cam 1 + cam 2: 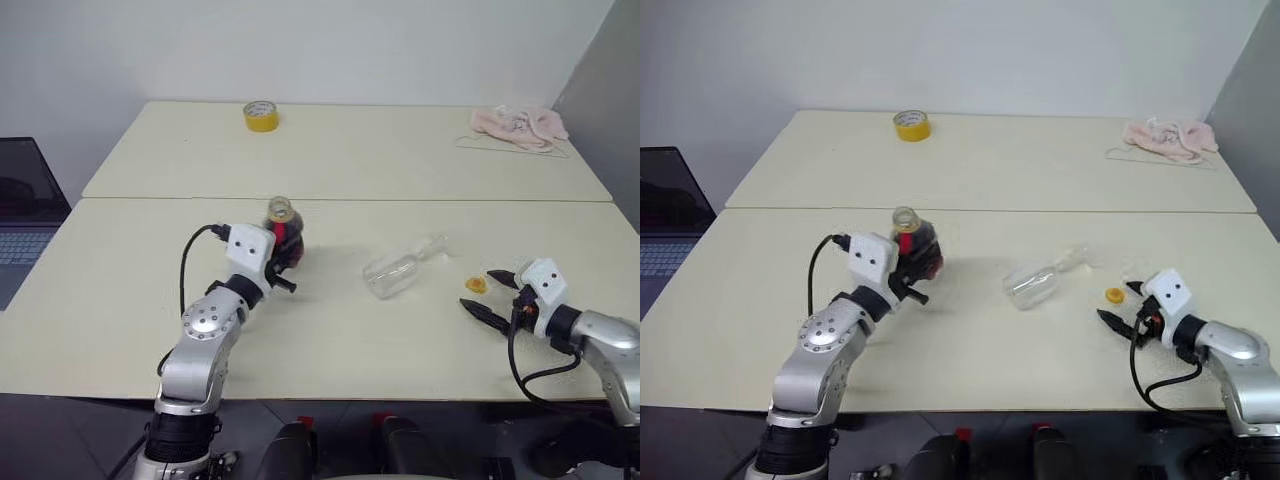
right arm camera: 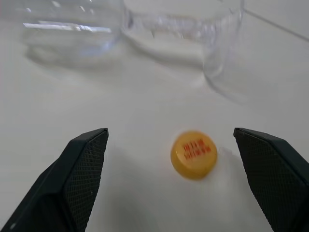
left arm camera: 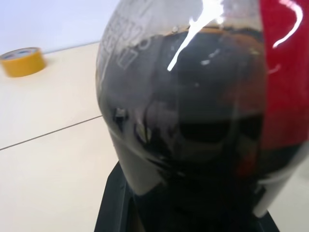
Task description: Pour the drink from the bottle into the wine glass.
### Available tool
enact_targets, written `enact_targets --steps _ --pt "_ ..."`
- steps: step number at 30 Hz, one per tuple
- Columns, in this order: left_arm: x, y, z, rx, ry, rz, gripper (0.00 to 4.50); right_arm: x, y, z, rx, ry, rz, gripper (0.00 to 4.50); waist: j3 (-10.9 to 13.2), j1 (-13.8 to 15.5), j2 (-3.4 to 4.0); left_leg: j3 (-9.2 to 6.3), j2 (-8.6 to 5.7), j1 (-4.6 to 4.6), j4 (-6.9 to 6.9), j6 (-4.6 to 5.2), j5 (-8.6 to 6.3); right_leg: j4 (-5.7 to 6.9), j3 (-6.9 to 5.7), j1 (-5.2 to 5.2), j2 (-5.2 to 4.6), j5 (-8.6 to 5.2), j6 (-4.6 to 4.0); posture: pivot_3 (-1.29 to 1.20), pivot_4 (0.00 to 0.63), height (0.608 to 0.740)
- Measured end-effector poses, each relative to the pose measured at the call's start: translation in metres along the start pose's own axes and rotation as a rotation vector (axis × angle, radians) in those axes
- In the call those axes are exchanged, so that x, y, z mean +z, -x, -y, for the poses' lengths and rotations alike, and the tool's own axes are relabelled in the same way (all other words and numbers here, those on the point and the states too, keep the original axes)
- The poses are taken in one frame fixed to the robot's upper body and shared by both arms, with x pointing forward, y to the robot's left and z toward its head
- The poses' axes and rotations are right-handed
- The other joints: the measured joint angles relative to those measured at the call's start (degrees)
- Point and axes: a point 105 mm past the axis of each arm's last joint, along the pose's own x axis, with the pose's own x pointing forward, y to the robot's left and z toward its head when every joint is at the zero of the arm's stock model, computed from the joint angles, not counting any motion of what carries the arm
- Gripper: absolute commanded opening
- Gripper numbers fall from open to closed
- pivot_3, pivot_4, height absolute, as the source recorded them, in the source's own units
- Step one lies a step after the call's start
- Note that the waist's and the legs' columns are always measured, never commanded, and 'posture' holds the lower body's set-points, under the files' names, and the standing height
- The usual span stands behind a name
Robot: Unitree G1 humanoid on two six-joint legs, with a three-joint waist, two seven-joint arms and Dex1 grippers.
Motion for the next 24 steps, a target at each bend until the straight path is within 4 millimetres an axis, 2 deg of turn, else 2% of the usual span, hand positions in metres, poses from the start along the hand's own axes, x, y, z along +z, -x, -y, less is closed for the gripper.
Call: enact_targets --steps 2,4,6,9,12,16,24 --pt "-0.003 0.002 -0.014 0.059 0.027 -0.010 0.76 0.039 -0.011 -0.011 0.071 0.053 0.092 4.50 0.0 -0.2 0.00 0.00 0.04 0.02 -0.01 0.00 0.00 0.01 -0.01 0.00 0.05 0.00 0.00 0.00 0.150 0.740" --pt "-0.009 0.003 -0.029 0.118 0.062 -0.029 0.76 0.080 -0.025 -0.034 0.178 0.136 0.190 4.50 0.0 0.0 -0.07 -0.14 0.06 -0.01 -0.01 -0.02 0.01 -0.04 -0.15 0.03 0.07 0.00 0.00 0.00 0.150 0.740" --pt "-0.016 0.004 -0.039 0.158 0.090 -0.045 0.76 0.092 -0.036 -0.050 0.241 0.142 0.228 4.50 0.0 0.3 -0.16 -0.17 0.04 -0.06 0.01 -0.06 0.03 -0.09 -0.17 0.03 0.04 0.00 0.00 0.00 0.150 0.740" --pt "-0.031 0.007 -0.066 0.250 0.133 -0.091 0.76 0.112 -0.068 -0.079 0.337 0.107 0.308 4.50 0.0 0.3 -0.20 -0.14 -0.05 -0.09 0.07 -0.21 0.12 -0.04 -0.14 -0.03 -0.04 0.00 0.00 0.00 0.150 0.740" --pt "-0.037 0.007 -0.081 0.291 0.141 -0.104 0.76 0.127 -0.094 -0.099 0.385 0.128 0.332 4.50 0.0 0.6 -0.22 -0.19 -0.07 -0.11 0.07 -0.23 0.13 -0.06 -0.18 -0.08 -0.06 0.01 -0.01 0.00 0.150 0.740" --pt "-0.040 0.007 -0.094 0.314 0.126 -0.108 0.76 0.131 -0.116 -0.111 0.396 0.128 0.331 4.50 0.0 0.9 -0.26 -0.16 -0.11 -0.17 0.07 -0.24 0.13 -0.07 -0.15 -0.18 -0.12 0.01 -0.01 0.00 0.150 0.740" --pt "-0.043 0.004 -0.095 0.284 0.140 -0.085 0.76 0.135 -0.123 -0.129 0.445 0.148 0.339 4.50 0.0 1.0 -0.25 -0.18 -0.11 -0.13 0.06 -0.24 0.13 0.00 -0.17 -0.19 -0.12 0.02 -0.02 0.00 0.150 0.740"
